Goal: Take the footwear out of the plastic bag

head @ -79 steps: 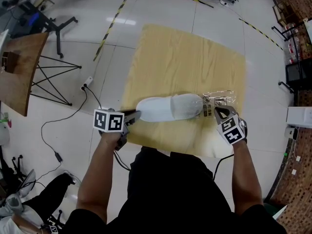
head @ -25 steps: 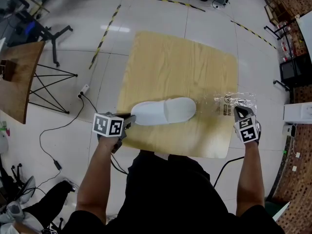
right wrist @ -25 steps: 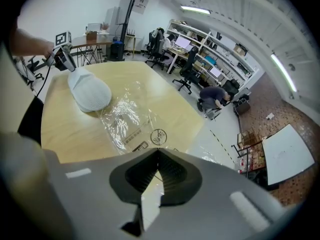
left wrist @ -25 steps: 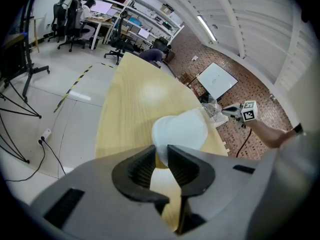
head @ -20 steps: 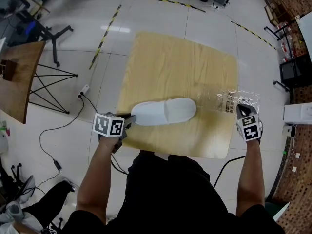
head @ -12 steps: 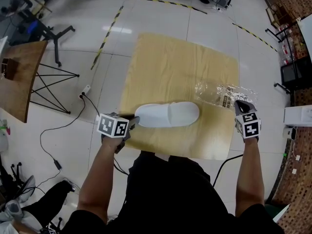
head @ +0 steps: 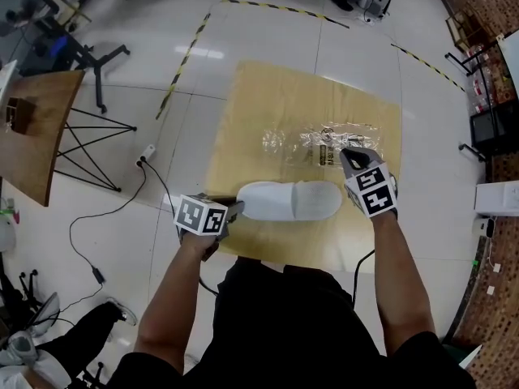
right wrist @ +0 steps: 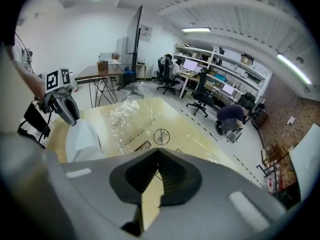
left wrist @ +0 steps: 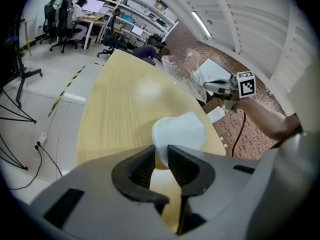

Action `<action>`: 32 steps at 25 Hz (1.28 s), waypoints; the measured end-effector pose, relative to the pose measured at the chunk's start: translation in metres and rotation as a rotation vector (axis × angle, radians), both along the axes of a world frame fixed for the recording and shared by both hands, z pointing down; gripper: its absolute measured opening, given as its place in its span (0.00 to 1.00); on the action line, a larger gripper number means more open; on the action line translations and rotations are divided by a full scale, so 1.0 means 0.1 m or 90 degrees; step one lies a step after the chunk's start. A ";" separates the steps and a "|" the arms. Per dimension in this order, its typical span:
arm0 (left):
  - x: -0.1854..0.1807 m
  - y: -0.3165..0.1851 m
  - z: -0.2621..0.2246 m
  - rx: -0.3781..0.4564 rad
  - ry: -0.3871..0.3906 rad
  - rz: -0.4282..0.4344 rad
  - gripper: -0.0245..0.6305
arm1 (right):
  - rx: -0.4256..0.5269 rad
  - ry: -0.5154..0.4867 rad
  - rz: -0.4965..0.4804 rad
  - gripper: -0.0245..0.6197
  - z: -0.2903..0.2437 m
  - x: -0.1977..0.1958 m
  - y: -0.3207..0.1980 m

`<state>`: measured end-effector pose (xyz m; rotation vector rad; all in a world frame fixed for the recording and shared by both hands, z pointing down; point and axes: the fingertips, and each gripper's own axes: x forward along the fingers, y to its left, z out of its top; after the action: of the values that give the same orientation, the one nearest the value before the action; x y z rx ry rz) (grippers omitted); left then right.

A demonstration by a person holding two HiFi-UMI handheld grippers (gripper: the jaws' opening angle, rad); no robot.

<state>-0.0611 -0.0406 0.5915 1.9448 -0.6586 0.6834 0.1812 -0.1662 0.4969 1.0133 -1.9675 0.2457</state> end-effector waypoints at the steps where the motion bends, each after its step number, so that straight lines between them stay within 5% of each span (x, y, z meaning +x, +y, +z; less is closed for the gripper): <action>1: 0.00 0.00 0.01 -0.002 0.003 -0.002 0.17 | -0.004 -0.004 -0.011 0.04 0.03 -0.13 -0.04; 7: 0.01 -0.02 0.05 0.001 0.009 -0.008 0.18 | -0.049 -0.014 -0.048 0.04 0.35 -0.66 -0.13; 14: 0.00 -0.05 0.05 0.004 0.018 -0.005 0.19 | -0.085 0.000 -0.051 0.05 0.60 -0.81 -0.14; 17: 0.00 -0.10 0.04 0.008 0.035 -0.011 0.23 | -0.098 0.008 -0.051 0.13 0.66 -0.86 -0.11; 24: -0.07 -0.10 -0.05 0.024 0.060 0.017 0.27 | -0.052 -0.010 -0.028 0.19 0.32 -0.83 0.08; 28: -0.15 -0.08 -0.10 0.029 0.068 0.008 0.27 | -0.009 -0.113 0.011 0.16 -0.06 -0.74 0.40; 32: -0.19 -0.02 -0.31 0.071 0.070 -0.010 0.19 | -0.054 -0.368 0.095 0.06 -0.34 -0.63 1.00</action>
<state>-0.0798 -0.0428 0.5601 2.0610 -0.6553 0.5363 0.1186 -0.0666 0.4624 1.1185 -2.3650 0.7689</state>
